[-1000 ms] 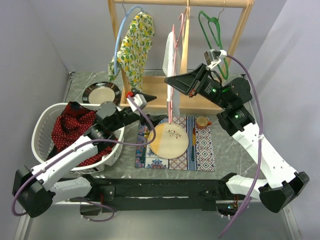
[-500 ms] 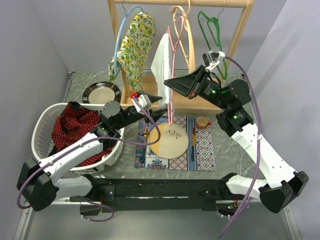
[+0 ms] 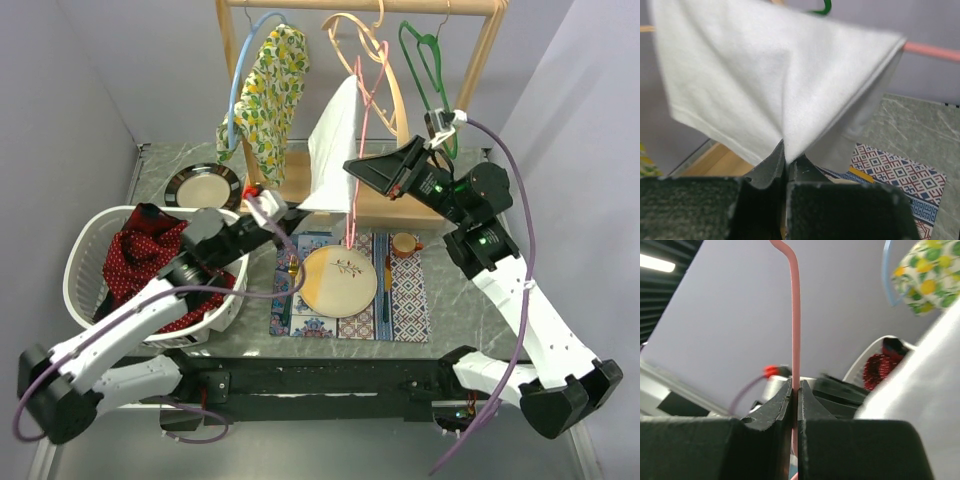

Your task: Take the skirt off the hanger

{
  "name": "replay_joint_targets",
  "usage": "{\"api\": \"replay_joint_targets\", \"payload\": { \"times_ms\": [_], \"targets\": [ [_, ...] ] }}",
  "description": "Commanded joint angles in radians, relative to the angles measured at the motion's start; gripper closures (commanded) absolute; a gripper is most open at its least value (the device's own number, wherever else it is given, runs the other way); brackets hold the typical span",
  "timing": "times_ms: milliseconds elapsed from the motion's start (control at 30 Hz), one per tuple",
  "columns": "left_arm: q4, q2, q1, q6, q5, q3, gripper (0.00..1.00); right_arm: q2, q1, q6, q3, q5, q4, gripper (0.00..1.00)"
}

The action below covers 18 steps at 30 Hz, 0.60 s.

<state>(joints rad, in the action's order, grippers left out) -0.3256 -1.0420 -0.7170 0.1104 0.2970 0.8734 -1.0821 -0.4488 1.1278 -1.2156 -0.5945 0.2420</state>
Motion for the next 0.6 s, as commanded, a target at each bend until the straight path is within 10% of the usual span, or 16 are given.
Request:
{"api": "replay_joint_targets", "payload": {
  "times_ms": [0,300,567],
  "targets": [
    [0.129,0.158,-0.006,-0.014,-0.142,0.055,0.99,0.05,0.051,-0.068,0.083,0.018,0.04,1.0],
    [0.571,0.295,-0.004,0.043,-0.553,0.441,0.99,0.019,0.062,-0.1,0.157,-0.034,0.053,1.0],
    [0.646,0.361,-0.004,0.175,-0.746,0.552,0.99,0.024,0.061,-0.158,0.157,-0.011,-0.01,1.0]
  ]
}}
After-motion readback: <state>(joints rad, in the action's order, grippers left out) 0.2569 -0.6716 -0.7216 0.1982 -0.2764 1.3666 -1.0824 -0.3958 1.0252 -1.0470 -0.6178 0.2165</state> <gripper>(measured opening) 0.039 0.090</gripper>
